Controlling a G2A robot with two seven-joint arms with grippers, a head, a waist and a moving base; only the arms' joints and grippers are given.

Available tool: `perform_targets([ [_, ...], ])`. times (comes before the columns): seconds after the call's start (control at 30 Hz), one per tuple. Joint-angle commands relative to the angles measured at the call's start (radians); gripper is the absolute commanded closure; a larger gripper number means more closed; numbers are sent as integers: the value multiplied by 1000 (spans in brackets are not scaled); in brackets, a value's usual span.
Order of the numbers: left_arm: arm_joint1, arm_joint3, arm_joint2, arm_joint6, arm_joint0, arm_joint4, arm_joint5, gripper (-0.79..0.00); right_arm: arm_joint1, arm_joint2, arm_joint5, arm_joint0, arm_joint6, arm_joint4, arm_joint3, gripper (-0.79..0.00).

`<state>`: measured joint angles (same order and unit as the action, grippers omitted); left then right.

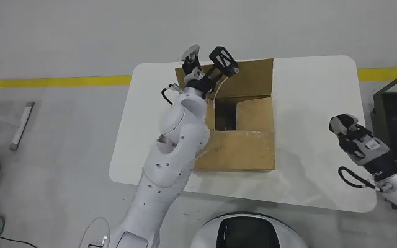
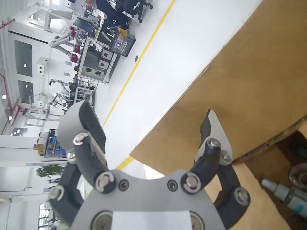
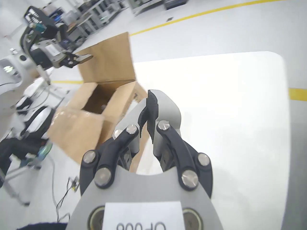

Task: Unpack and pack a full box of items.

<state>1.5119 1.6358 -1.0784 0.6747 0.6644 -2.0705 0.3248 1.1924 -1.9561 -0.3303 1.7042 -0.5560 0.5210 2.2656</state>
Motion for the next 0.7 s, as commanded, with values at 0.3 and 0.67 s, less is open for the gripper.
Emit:
perform_targets([
  [0.3, -59, 528, -325, 53, 445, 126, 237, -785, -42, -15, -300, -62, -329, -201, -56, 0],
  [0.67, -64, 660, -395, 64, 601, 199, 161, -785, -48, 48, -224, -126, -288, -161, -86, -785],
])
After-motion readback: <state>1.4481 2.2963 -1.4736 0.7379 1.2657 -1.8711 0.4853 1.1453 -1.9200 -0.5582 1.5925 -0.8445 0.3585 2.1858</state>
